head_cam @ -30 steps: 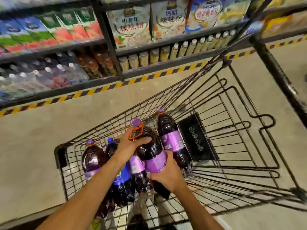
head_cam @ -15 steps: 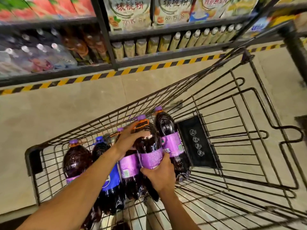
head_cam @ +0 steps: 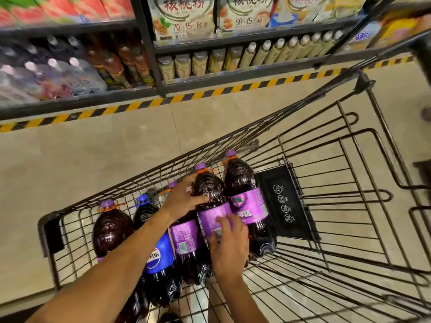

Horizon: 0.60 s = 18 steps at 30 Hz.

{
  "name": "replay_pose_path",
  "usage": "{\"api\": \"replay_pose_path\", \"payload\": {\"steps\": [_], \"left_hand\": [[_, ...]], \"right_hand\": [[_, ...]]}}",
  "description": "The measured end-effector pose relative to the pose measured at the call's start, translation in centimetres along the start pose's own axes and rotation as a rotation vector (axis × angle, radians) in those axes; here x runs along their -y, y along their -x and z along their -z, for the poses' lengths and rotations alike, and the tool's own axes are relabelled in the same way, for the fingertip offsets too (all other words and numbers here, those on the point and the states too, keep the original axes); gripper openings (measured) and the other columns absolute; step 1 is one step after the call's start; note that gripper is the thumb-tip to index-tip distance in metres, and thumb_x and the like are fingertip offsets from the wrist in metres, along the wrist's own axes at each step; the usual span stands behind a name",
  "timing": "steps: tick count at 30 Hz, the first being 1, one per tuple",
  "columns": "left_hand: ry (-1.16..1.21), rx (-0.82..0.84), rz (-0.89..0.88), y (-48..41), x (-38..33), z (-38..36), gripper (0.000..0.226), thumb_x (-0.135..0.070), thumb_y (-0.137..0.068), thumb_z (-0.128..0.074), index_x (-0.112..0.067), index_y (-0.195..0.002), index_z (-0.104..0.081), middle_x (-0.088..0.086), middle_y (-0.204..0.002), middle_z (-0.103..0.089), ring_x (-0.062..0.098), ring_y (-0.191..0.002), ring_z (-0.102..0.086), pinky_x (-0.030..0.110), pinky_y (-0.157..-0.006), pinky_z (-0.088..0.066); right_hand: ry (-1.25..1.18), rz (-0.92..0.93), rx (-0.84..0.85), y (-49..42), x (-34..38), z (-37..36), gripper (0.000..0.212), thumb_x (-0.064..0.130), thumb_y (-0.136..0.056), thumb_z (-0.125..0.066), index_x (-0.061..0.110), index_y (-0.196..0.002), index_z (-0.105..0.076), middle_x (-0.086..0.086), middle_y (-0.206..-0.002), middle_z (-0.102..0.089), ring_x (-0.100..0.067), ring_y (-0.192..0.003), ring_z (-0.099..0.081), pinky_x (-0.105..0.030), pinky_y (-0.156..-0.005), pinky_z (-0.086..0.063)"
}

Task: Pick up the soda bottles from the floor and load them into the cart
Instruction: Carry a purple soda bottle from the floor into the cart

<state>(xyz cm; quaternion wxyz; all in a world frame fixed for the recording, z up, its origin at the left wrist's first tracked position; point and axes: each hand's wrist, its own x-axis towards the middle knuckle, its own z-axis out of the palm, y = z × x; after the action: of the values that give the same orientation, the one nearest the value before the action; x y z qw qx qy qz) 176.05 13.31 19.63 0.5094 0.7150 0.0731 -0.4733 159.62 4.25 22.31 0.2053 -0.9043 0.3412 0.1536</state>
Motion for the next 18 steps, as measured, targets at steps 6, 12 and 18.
{"api": "replay_pose_path", "payload": {"steps": [6, 12, 18], "left_hand": [[-0.455, -0.09, -0.108, 0.7, -0.1, -0.8, 0.086, -0.034, -0.08, -0.085, -0.029, -0.152, -0.039, 0.0, -0.153, -0.048, 0.023, -0.135, -0.052, 0.046, -0.112, -0.043], [-0.799, -0.079, -0.201, 5.0, -2.3, -0.7, 0.057, -0.039, -0.088, -0.075, -0.035, -0.139, -0.049, -0.001, -0.152, -0.045, 0.021, -0.137, -0.045, 0.044, -0.111, -0.044], [-1.013, -0.126, -0.253, 11.5, -5.8, 0.1, 0.058, -0.039, -0.091, -0.07, -0.033, -0.143, -0.045, -0.001, -0.148, -0.048, 0.022, -0.133, -0.047, 0.041, -0.111, -0.043]], "right_hand": [[0.082, 0.057, 0.081, -2.0, -0.1, 3.1, 0.043, 0.025, -0.089, -0.076, 0.028, -0.128, -0.059, -0.001, -0.134, -0.051, -0.023, -0.117, -0.053, -0.036, -0.087, -0.057], [0.184, 0.131, 0.178, -2.8, -0.7, 7.9, 0.06, 0.03, -0.092, -0.073, 0.023, -0.147, -0.049, -0.004, -0.146, -0.048, -0.024, -0.127, -0.05, -0.038, -0.102, -0.052], [0.392, 0.279, 0.287, -3.2, 0.9, 14.7, 0.058, 0.029, -0.095, -0.068, 0.024, -0.146, -0.043, -0.005, -0.142, -0.053, -0.027, -0.129, -0.051, -0.042, -0.103, -0.05]]}}
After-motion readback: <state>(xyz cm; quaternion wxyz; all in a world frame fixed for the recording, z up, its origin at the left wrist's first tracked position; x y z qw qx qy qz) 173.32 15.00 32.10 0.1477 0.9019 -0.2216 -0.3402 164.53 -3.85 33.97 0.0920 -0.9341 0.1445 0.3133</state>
